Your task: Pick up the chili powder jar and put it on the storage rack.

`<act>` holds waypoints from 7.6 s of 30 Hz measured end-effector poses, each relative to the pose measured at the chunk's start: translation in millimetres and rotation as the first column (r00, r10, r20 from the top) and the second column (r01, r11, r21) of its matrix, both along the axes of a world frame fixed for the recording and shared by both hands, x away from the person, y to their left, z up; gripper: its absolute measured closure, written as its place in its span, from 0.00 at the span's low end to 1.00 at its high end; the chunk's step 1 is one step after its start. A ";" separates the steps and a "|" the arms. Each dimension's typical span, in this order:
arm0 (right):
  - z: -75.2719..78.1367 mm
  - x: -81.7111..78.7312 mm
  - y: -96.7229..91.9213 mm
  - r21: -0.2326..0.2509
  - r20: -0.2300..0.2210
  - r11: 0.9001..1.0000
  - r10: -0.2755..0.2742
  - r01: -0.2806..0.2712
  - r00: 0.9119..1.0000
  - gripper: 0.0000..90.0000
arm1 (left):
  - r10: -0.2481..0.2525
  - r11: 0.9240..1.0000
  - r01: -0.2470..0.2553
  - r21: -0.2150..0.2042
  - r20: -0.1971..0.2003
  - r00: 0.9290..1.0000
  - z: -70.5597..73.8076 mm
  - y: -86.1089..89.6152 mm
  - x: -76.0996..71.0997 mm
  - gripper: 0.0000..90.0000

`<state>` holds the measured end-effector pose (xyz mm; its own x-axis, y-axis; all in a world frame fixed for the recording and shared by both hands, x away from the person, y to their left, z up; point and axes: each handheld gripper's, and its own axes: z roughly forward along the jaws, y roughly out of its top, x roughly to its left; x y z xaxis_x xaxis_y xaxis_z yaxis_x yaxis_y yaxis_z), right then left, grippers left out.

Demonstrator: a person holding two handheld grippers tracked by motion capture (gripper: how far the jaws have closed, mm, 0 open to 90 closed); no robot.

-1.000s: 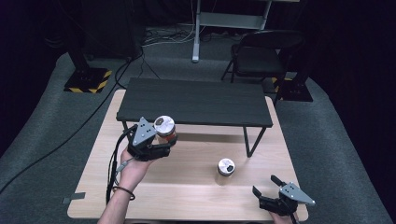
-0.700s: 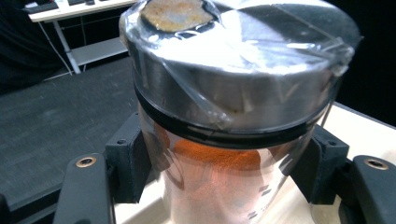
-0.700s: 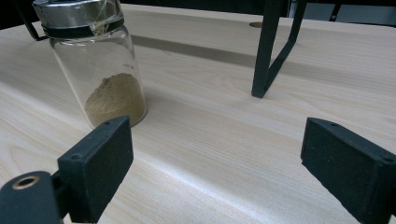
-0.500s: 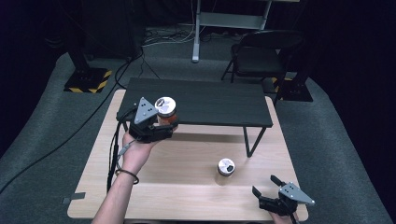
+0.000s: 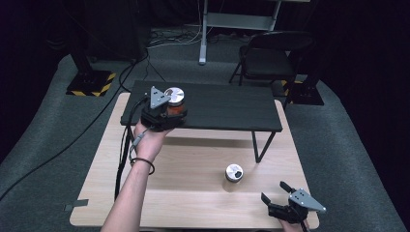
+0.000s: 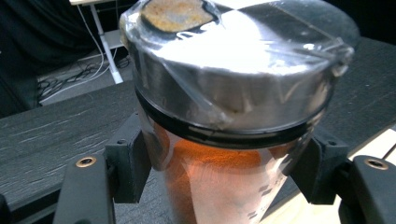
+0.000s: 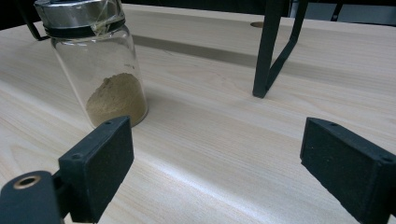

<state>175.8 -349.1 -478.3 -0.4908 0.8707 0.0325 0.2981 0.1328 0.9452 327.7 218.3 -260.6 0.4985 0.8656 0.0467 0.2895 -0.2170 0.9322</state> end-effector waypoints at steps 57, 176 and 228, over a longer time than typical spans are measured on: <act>1.3 -0.5 4.4 -0.021 0.001 1.000 -0.002 0.002 1.000 0.09 | -0.071 0.996 0.069 0.054 0.034 0.997 -161.7 84.4 -115.4 0.16; 0.2 8.1 4.3 -0.003 0.000 1.000 -0.004 0.004 1.000 0.10 | 0.027 1.000 -0.027 0.016 -0.028 0.999 -214.0 105.4 -137.1 0.08; 2.3 7.7 6.5 -0.019 -0.009 1.000 0.001 -0.001 1.000 0.10 | 0.019 1.000 -0.019 0.010 -0.017 1.000 -215.6 106.6 -137.5 0.08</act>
